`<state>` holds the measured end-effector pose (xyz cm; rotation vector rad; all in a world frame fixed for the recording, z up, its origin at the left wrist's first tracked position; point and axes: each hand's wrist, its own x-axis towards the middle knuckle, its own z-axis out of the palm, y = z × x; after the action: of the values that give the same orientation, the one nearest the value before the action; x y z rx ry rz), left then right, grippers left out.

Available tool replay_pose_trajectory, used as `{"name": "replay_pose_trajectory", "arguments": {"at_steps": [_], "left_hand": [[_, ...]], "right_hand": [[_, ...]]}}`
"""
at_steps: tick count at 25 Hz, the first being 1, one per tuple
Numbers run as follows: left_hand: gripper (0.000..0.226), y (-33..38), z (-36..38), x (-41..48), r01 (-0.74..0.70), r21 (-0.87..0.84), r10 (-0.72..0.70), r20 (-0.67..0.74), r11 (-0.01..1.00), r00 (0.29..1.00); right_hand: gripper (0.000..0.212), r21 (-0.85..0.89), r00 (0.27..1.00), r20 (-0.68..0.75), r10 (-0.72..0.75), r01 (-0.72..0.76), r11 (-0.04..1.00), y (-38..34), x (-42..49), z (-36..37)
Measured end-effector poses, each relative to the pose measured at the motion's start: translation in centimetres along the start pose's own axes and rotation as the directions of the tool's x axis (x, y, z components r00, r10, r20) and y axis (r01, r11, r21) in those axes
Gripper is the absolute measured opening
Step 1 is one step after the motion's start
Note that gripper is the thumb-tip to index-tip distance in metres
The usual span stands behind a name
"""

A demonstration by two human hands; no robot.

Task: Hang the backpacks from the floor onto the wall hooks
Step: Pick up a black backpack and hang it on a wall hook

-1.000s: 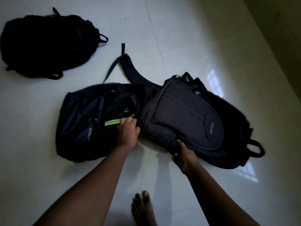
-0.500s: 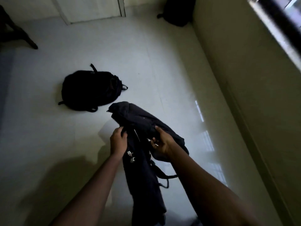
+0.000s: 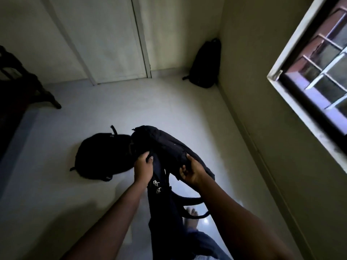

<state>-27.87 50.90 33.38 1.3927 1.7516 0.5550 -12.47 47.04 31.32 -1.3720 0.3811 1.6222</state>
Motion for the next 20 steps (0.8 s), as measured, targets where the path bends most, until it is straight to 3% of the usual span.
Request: {"name": "replay_pose_trajectory", "arguments": {"at_steps": [8, 12, 17, 20], "left_hand": [[0.036, 14.6, 4.1, 17.6, -0.119, 0.088, 0.119, 0.0, 0.989, 0.993], [0.036, 19.0, 6.2, 26.4, -0.146, 0.106, 0.139, 0.068, 0.984, 0.988], [0.036, 24.7, 7.5, 37.6, -0.202, 0.161, 0.171, 0.191, 0.966, 0.967], [0.037, 27.4, 8.3, 42.7, -0.257, 0.175, 0.209, 0.253, 0.95, 0.945]], "right_hand": [[0.028, 0.093, 0.997, 0.003, -0.08, 0.08, 0.992, -19.0, 6.5, 7.6], [0.025, 0.127, 0.987, -0.019, -0.158, 0.159, 0.979, -27.4, 11.3, 12.1], [0.033, 0.283, 0.983, -0.1, -0.152, 0.174, 0.943, -36.3, 16.9, 18.4], [0.047, 0.358, 0.982, -0.124, -0.142, 0.178, 0.917, -40.3, 20.0, 20.9]]}}
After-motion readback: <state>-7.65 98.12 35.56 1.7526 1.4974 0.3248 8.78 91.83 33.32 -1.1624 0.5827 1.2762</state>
